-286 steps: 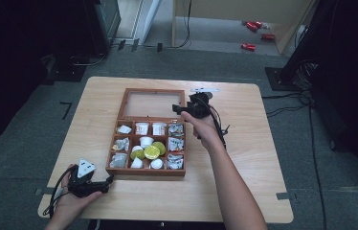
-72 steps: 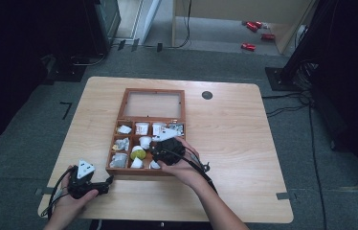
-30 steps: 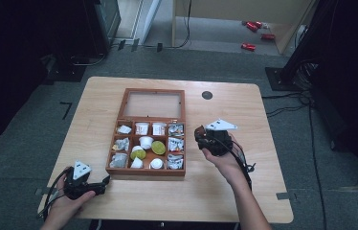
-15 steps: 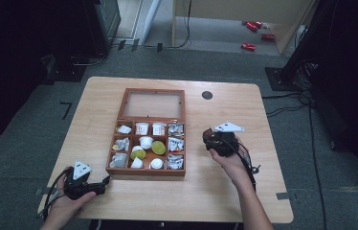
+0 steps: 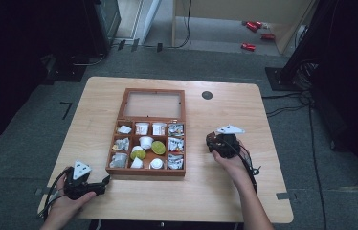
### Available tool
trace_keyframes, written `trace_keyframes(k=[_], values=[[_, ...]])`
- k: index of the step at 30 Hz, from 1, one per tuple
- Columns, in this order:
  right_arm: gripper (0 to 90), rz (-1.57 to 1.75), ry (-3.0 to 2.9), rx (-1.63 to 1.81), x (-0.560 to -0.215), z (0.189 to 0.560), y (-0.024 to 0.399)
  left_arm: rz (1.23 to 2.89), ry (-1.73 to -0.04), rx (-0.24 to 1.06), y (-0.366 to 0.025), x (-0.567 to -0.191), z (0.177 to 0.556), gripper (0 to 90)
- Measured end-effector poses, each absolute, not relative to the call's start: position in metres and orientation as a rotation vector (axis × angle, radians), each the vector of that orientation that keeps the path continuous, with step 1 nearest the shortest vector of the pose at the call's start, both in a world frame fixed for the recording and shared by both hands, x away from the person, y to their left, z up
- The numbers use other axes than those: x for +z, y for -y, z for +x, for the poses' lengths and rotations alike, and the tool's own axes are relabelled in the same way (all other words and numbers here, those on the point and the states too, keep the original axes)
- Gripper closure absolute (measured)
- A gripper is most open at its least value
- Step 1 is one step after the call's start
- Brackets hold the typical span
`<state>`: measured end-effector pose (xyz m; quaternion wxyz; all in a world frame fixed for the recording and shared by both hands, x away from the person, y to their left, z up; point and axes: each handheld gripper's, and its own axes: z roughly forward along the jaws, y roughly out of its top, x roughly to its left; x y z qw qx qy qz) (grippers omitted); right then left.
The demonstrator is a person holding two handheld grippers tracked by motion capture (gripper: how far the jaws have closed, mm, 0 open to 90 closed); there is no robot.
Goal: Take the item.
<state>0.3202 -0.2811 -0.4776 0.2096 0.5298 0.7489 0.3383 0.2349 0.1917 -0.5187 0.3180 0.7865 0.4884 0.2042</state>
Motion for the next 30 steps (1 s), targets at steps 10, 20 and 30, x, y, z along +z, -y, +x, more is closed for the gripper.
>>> trace_keyframes(k=[10, 20, 30], values=[[57.8, 1.478, -2.111, 0.881, -0.491, 0.323, 0.278, 2.068, -1.288, 0.538, -0.192, -0.519, 0.235, 9.4], [57.4, 1.459, -2.125, 0.865, -0.494, 0.322, 0.276, 2.067, -1.29, 0.539, -0.192, -0.519, 0.235, 9.5], [45.3, 1.428, -2.178, 0.9, -0.498, 0.32, 0.27, 2.066, -1.291, 0.538, -0.192, -0.519, 0.235, 9.4]])
